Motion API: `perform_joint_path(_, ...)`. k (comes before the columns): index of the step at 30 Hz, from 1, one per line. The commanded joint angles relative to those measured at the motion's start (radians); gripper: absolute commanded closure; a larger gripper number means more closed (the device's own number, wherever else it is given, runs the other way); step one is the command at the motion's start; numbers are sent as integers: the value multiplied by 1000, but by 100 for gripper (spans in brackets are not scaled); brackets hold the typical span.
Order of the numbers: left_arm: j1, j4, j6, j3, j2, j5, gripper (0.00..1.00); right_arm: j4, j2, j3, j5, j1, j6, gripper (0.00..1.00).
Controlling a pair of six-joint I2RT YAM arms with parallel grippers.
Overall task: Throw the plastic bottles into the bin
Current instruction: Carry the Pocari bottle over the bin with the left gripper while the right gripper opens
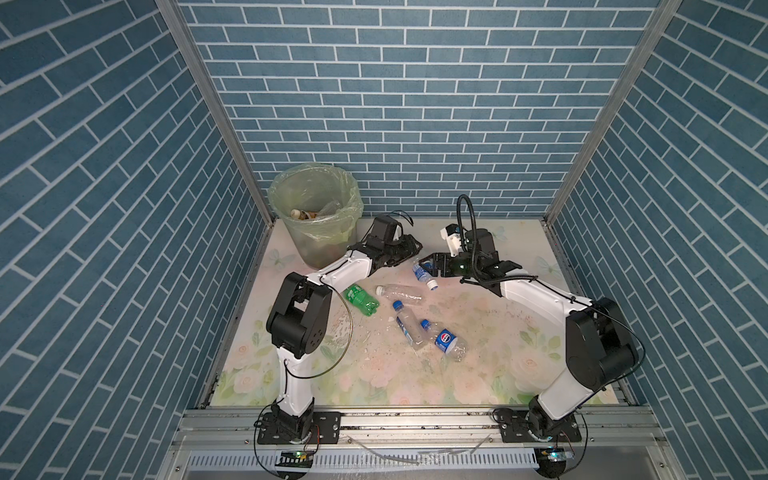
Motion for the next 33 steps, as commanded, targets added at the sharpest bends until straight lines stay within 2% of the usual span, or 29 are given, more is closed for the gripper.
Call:
perform_joint_path(1, 12, -55, 64, 54, -52, -25, 52, -36, -52, -35, 30, 6, -42, 14)
perform_joint_path(4, 18, -117, 131, 121, -80, -58, 52, -59, -83, -27, 55, 6, -71, 4)
perform_joint_path(6, 22, -161, 192, 176, -101, -95, 53, -68, -105, -15, 57, 5, -96, 1)
perform_joint_path(13, 27, -315, 428, 398, -155, -273, 53, -78, -158, 67, 66, 7, -187, 1)
perform_joint_path(25, 28, -311, 853, 688, -177, -635, 49, -55, -132, 330, -12, 41, -248, 1)
perform_joint_path(33, 65, -311, 1093, 1053, -82, -774, 51, -67, -104, 402, -9, 45, -258, 1)
